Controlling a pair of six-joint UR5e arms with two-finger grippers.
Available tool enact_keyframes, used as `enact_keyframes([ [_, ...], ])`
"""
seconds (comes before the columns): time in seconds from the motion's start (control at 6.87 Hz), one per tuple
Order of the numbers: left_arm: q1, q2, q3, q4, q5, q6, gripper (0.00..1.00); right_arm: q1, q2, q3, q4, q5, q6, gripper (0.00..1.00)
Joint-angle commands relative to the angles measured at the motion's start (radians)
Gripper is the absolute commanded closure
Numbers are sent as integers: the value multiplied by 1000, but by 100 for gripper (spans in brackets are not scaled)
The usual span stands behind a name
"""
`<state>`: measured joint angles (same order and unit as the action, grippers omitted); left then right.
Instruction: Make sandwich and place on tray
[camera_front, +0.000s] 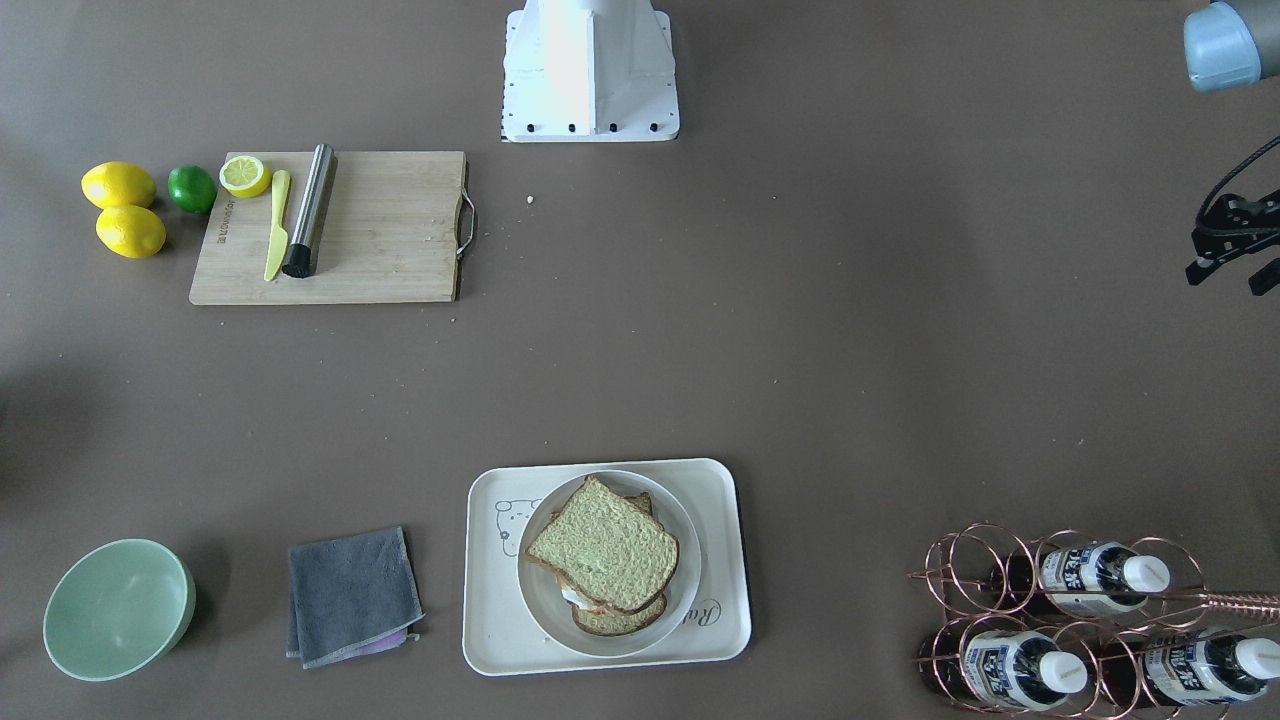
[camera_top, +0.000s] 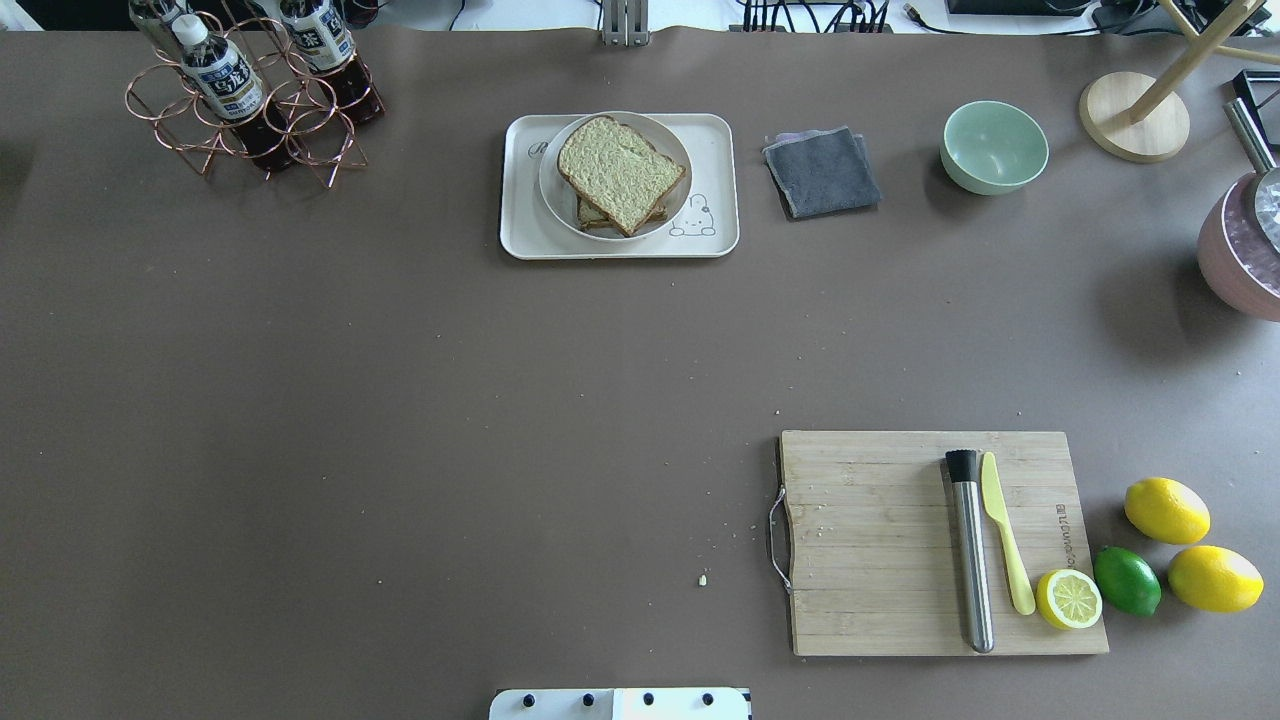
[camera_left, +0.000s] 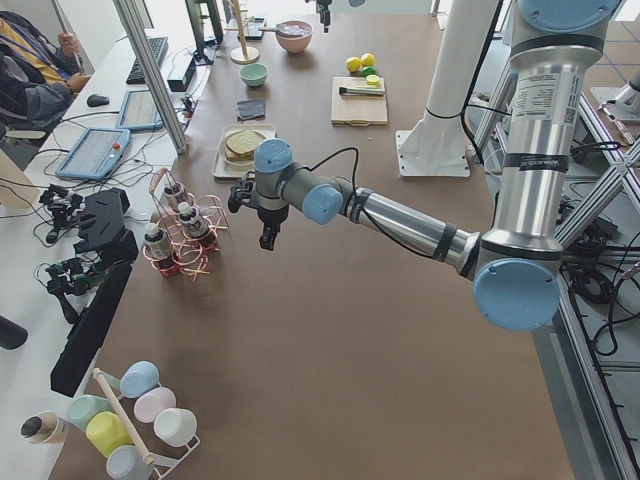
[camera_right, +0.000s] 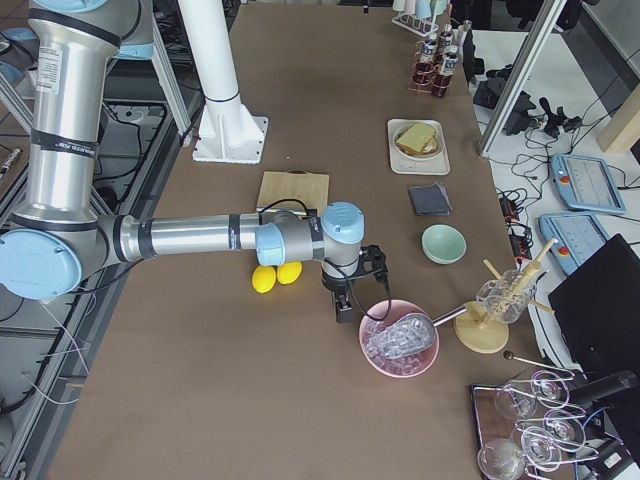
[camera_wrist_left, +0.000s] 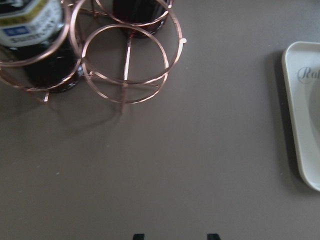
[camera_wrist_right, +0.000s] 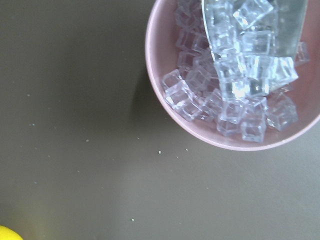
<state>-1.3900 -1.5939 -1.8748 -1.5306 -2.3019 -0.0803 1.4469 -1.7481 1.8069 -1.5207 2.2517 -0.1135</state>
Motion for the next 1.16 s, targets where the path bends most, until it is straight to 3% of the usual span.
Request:
enact_keyframes([
  [0.0,-136,14,6,223,-2,265,26,67,-11,-27,-33,-47,-89,0],
  [0.15,-167,44,-9,251,-4,272,4,69,-17,-34,-35,-47,-89,0],
  [0.73,-178,153,40,239,-8,274,3,76,-31,-37,-33,-46,-87,0],
  [1.02,-187,161,28,239,-8,274,3,75,-37,-40,-33,-44,-87,0],
])
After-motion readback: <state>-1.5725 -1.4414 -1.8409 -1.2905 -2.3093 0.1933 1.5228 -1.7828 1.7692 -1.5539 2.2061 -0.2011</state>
